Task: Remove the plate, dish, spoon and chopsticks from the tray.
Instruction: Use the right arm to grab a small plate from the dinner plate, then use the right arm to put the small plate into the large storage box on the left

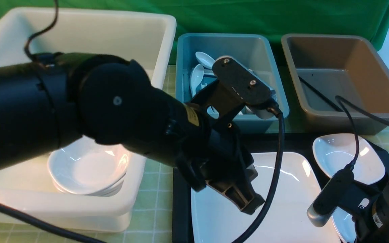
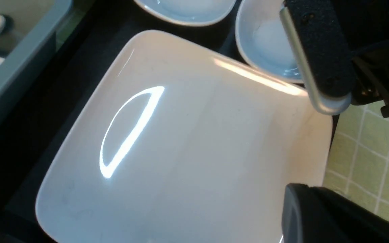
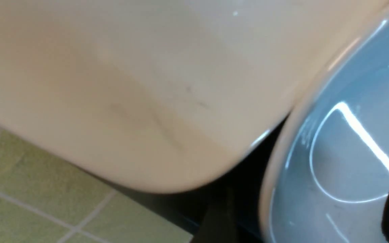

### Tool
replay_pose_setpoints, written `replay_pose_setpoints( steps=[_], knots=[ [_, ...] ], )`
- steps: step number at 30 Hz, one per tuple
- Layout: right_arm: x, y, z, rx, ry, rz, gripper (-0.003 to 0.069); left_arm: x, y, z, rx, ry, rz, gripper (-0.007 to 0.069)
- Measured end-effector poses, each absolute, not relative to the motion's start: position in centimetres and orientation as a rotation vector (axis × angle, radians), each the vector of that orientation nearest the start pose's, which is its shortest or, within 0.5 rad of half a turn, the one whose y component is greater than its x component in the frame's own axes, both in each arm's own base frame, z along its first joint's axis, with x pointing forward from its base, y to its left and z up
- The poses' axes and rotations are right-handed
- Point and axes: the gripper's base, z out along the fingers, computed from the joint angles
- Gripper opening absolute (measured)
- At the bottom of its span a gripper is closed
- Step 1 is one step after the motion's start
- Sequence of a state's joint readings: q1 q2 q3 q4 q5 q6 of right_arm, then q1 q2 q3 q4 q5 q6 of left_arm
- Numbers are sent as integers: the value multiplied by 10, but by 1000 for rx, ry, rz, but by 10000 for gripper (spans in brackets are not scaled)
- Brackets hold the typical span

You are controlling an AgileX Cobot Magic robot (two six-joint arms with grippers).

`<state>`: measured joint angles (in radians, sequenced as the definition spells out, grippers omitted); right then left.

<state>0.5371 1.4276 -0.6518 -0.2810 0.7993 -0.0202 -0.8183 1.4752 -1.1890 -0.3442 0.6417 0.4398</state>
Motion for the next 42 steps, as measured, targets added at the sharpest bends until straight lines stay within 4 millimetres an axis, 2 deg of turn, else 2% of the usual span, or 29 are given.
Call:
replay_pose_setpoints(
  steps=[7, 10, 12, 14, 15, 16, 21, 23, 25, 27, 30, 31, 32, 34, 36, 37, 39, 40, 41, 42],
  knots=[
    [197, 96, 166, -1121, 2820, -291, 571, 211, -247, 311, 1252, 2106, -485, -3],
    [198, 96, 163, -1131, 2825, -298, 531, 211, -247, 311, 1251, 2108, -484, -3],
    [198, 96, 162, -1134, 2829, -299, 406, 211, -247, 311, 1251, 2108, -481, -3],
    [196, 95, 163, -1140, 2840, -310, 201, 212, -247, 311, 1254, 2105, -473, -3],
    [197, 95, 163, -1141, 2837, -311, 201, 212, -247, 311, 1255, 2104, -471, -3],
    [197, 95, 168, -1143, 2820, -320, 139, 212, -247, 311, 1261, 2100, -460, -3],
    [190, 91, 189, -1094, 2784, -307, 87, 216, -244, 311, 1252, 2099, -393, -3],
    [185, 87, 205, -1042, 2752, -287, 49, 217, -242, 311, 1238, 2108, -374, -3],
    [180, 84, 217, -989, 2752, -277, 35, 219, -242, 311, 1212, 2121, -374, -3],
    [175, 81, 239, -920, 2721, -248, 31, 222, -239, 313, 1158, 2147, -384, -3],
    [178, 86, 290, -809, 2585, -136, 29, 233, -230, 322, 1070, 2177, -384, -3],
    [179, 91, 315, -772, 2513, -48, 29, 241, -224, 330, 1024, 2186, -378, -3],
    [181, 94, 331, -755, 2464, 0, 29, 245, -220, 334, 1003, 2191, -371, -3],
    [184, 106, 369, -759, 2340, 151, 29, 262, -200, 347, 903, 2232, -342, -3],
    [188, 120, 394, -798, 2253, 286, 29, 272, -182, 357, 820, 2258, -321, -3],
    [194, 130, 408, -823, 2204, 357, 29, 282, -160, 365, 731, 2279, -292, -3],
    [210, 152, 423, -880, 2144, 487, 29, 290, -123, 376, 593, 2306, -243, -3],
    [212, 154, 421, -888, 2150, 496, 29, 290, -119, 377, 578, 2309, -239, -3],
    [223, 173, 428, -935, 2111, 556, 29, 289, -87, 386, 461, 2326, -194, -3],
    [233, 186, 428, -961, 2102, 575, 29, 286, -67, 392, 385, 2333, -166, -3]
  ],
)
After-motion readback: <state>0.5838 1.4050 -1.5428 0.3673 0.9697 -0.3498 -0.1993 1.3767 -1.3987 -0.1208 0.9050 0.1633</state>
